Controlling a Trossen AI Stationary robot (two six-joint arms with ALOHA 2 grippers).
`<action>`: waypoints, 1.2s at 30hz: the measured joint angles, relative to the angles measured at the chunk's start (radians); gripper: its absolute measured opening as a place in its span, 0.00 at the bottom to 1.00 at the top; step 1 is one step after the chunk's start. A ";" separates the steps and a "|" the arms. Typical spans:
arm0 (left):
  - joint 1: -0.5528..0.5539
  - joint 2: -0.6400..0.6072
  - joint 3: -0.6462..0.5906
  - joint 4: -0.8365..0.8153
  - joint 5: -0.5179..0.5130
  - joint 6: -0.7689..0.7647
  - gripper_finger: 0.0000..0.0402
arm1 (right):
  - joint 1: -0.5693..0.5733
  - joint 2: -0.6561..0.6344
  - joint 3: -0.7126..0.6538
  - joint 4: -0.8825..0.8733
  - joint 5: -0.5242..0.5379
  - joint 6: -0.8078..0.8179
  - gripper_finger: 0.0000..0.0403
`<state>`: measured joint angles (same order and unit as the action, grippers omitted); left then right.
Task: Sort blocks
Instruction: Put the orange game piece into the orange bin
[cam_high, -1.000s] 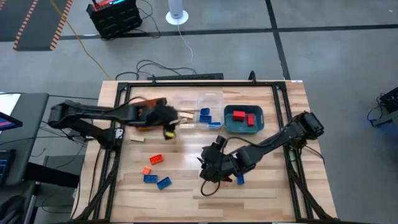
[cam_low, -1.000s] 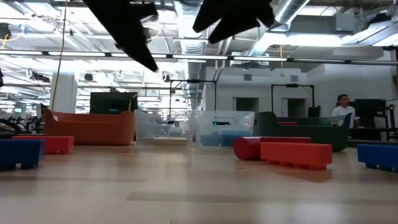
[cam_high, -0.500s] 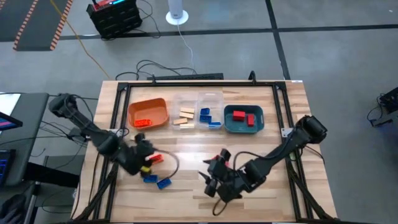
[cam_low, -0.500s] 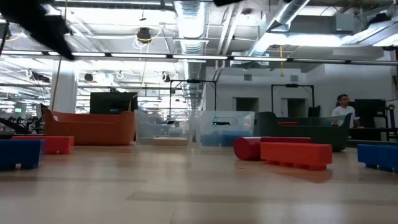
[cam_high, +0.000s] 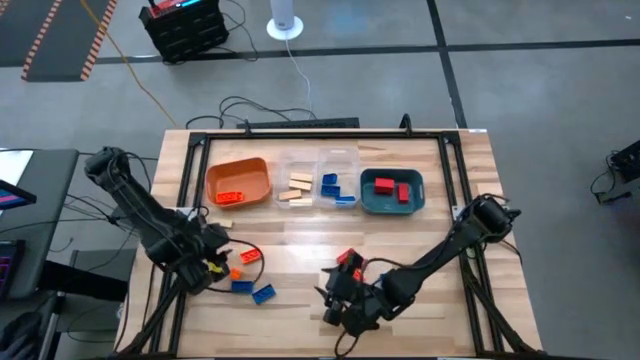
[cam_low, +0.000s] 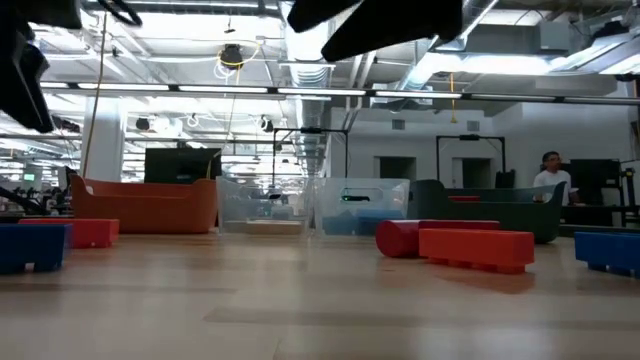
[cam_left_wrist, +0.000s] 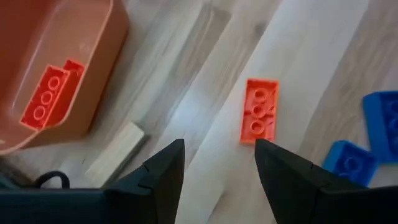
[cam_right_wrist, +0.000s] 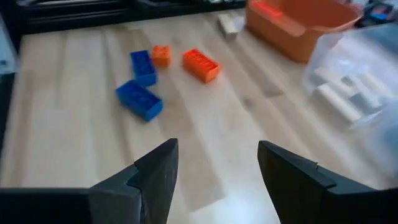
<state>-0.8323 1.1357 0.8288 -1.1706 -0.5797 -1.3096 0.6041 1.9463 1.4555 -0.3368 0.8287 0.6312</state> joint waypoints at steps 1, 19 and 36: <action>0.010 0.011 0.000 0.007 0.006 0.015 0.47 | -0.003 -0.001 0.001 0.004 0.001 -0.012 0.63; 0.224 0.247 0.000 0.324 0.182 0.449 0.52 | -0.065 -0.003 0.141 -0.085 -0.022 -0.194 0.63; 0.398 0.302 -0.027 0.478 0.240 0.699 0.65 | -0.054 -0.003 0.141 -0.076 -0.046 -0.197 0.63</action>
<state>-0.4347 1.4376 0.8020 -0.6928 -0.3394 -0.6111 0.5502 1.9430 1.5967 -0.4125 0.7830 0.4343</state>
